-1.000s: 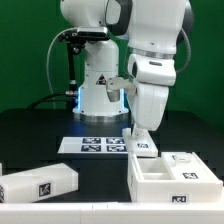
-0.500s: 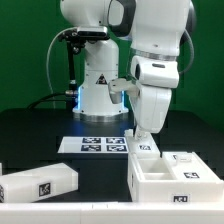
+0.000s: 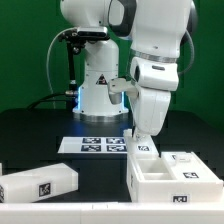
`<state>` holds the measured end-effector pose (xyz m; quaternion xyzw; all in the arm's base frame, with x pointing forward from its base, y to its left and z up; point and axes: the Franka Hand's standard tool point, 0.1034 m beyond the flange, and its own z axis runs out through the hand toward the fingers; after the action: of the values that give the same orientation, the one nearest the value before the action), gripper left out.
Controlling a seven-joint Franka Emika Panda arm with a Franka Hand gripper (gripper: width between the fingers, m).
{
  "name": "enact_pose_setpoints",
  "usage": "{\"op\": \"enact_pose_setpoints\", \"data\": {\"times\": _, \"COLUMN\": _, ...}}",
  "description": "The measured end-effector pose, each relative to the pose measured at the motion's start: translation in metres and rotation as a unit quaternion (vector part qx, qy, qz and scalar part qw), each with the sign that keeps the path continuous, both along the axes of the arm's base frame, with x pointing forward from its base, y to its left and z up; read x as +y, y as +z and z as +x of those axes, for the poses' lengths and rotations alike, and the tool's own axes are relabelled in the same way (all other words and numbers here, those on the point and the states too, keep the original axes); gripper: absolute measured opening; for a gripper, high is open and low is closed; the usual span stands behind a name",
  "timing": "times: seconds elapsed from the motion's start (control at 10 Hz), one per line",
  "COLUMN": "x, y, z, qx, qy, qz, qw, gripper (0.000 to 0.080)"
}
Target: Assemble cabinet
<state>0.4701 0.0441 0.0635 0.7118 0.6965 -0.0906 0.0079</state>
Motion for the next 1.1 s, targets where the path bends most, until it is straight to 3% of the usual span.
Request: {"op": "enact_pose_setpoints", "data": {"times": 1.1, "x": -0.0044, "y": 0.0050, "z": -0.0044, "qx": 0.003, "qy": -0.003, "qz": -0.004, "qw": 1.000, "gripper": 0.0064}}
